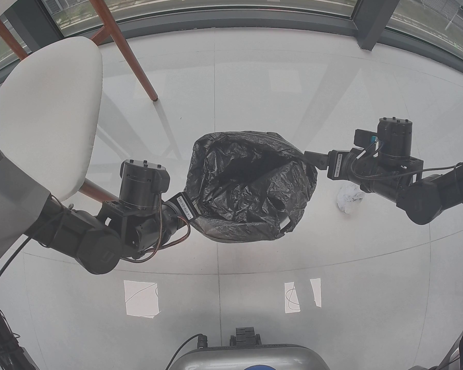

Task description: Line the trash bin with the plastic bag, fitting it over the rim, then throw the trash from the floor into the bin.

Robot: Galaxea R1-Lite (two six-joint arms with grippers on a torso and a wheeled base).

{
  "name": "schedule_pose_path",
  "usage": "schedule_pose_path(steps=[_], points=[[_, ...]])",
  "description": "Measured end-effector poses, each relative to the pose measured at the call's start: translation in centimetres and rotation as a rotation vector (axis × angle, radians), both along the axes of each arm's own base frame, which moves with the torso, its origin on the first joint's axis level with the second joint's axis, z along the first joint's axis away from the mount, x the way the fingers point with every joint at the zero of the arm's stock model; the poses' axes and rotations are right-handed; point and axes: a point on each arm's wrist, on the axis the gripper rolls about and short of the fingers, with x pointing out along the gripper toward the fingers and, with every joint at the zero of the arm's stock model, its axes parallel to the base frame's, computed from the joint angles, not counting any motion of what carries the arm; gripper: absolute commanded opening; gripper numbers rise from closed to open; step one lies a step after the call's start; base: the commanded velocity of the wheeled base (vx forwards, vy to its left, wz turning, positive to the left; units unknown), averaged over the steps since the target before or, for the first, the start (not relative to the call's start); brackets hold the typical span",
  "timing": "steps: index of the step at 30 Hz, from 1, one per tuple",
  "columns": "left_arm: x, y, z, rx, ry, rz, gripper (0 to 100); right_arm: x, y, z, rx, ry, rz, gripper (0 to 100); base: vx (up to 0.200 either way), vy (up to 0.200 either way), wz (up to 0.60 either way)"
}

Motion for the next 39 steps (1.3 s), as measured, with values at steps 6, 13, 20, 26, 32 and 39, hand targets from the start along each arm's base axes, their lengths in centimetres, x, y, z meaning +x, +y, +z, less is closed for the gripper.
schedule_pose_path(steps=[6,13,20,26,32,39], points=[[0.4,0.0,0.6,-0.016,-0.033,0.008,100,-0.4,0.4,0.5,0.006,-0.014,0.015,100,0.000,0.000,0.00],[1.9,0.1,2.6,-0.068,-0.152,0.039,100,-1.6,2.0,1.4,0.034,-0.022,0.074,100,0.000,0.000,0.00],[3.1,0.2,3.6,-0.085,-0.195,0.063,100,-2.6,4.9,2.2,0.123,-0.001,0.151,100,0.000,0.000,0.00],[3.9,1.1,2.6,-0.057,-0.178,0.124,100,-1.7,6.7,1.9,0.183,0.027,0.179,100,0.000,0.000,0.00],[4.3,2.3,2.0,-0.038,-0.160,0.166,100,-0.1,8.0,2.2,0.224,0.006,0.185,100,0.000,0.000,0.00],[5.0,2.9,2.8,-0.053,-0.187,0.182,100,1.1,9.1,1.7,0.233,-0.001,0.194,100,0.000,0.000,0.00]])
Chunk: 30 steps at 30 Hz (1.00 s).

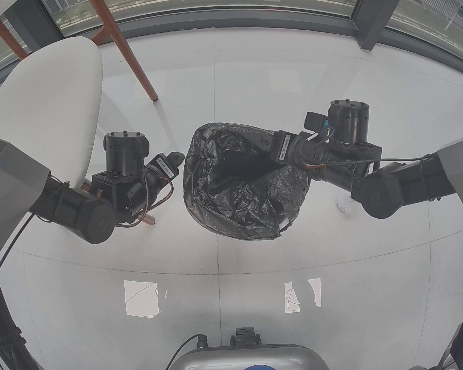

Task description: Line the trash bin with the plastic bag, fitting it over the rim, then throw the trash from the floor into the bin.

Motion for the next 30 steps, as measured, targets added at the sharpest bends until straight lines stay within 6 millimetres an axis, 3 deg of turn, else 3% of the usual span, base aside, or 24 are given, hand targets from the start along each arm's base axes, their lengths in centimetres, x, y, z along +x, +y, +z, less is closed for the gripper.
schedule_pose_path(steps=[9,18,30], points=[[0.5,-0.7,-1.1,0.027,0.034,-0.009,100,-0.2,1.3,-0.6,-0.005,0.009,0.027,100,0.000,0.000,0.00],[0.4,-1.3,0.4,0.009,-0.013,-0.024,100,-0.6,2.1,-1.5,-0.006,0.036,0.041,100,0.000,0.000,0.00],[-0.5,-1.0,2.1,-0.005,-0.035,-0.041,100,1.7,2.2,-1.3,0.019,-0.006,0.019,100,0.000,0.000,0.00]])
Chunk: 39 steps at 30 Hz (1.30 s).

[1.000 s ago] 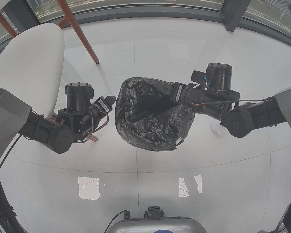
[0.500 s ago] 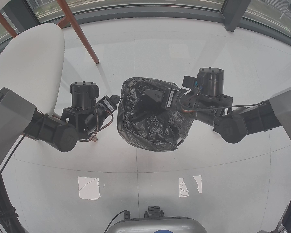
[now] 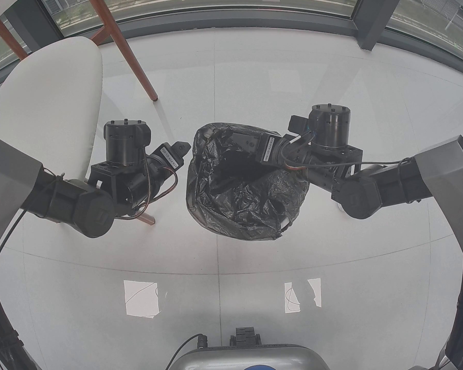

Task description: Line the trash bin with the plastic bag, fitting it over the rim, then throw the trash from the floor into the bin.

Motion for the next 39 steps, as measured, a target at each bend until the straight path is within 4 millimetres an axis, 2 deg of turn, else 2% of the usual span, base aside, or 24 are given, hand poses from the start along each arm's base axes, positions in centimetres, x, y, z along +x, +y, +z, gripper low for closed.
schedule_pose_path(steps=[12,21,26,32,39], points=[[-1.2,-0.4,0.6,-0.003,0.003,-0.027,100,3.3,-1.0,0.8,0.039,-0.069,-0.048,100,0.000,0.000,0.00],[-2.8,-1.6,-0.9,0.020,0.055,-0.099,100,4.4,-0.7,2.8,0.110,-0.145,-0.058,100,0.000,0.000,0.00],[-3.1,-1.7,-1.5,0.038,0.071,-0.113,100,4.2,-0.9,3.7,0.155,-0.137,-0.064,100,0.000,0.000,0.00],[-3.3,-1.5,-2.3,0.065,0.095,-0.117,100,2.7,-1.9,5.2,0.142,-0.055,-0.069,100,0.000,0.000,0.00],[-3.0,-1.5,-1.3,0.043,0.046,-0.117,100,1.0,-3.1,7.4,0.156,-0.060,-0.077,100,0.000,0.000,0.00]])
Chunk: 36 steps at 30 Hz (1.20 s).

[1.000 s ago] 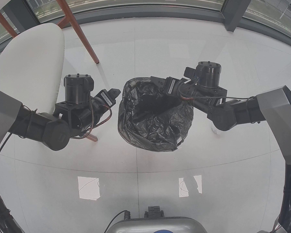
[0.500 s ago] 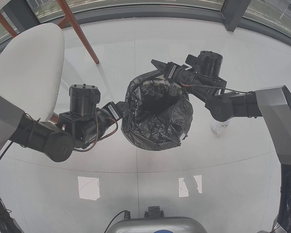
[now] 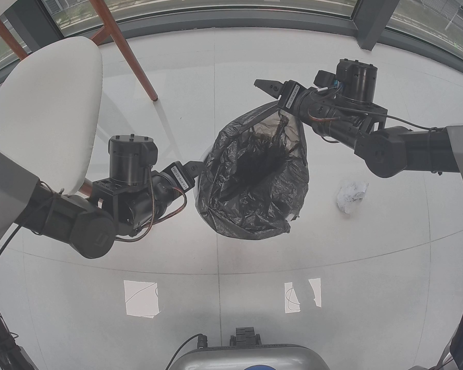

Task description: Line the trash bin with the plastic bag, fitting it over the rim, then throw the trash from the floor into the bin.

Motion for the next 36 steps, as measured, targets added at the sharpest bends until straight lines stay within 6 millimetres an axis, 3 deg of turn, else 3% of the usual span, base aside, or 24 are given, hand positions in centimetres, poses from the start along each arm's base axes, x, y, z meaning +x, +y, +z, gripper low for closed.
schedule_pose_path(steps=[7,13,23,36], points=[[-0.4,-0.1,0.9,-0.015,-0.026,-0.012,100,-1.1,0.0,1.2,0.007,-0.014,0.011,100,0.000,0.000,0.00],[-1.1,-1.8,1.3,-0.026,-0.039,-0.063,100,-1.9,1.1,1.5,0.009,-0.026,0.040,100,0.000,0.000,0.00],[-1.4,-3.8,-0.4,0.022,-0.009,-0.107,100,-2.1,1.6,1.6,0.009,-0.035,0.055,100,0.000,0.000,0.00],[2.4,0.4,-1.1,0.104,-0.028,0.040,100,-2.1,1.1,1.8,0.012,-0.034,0.049,100,0.000,0.000,0.00]])
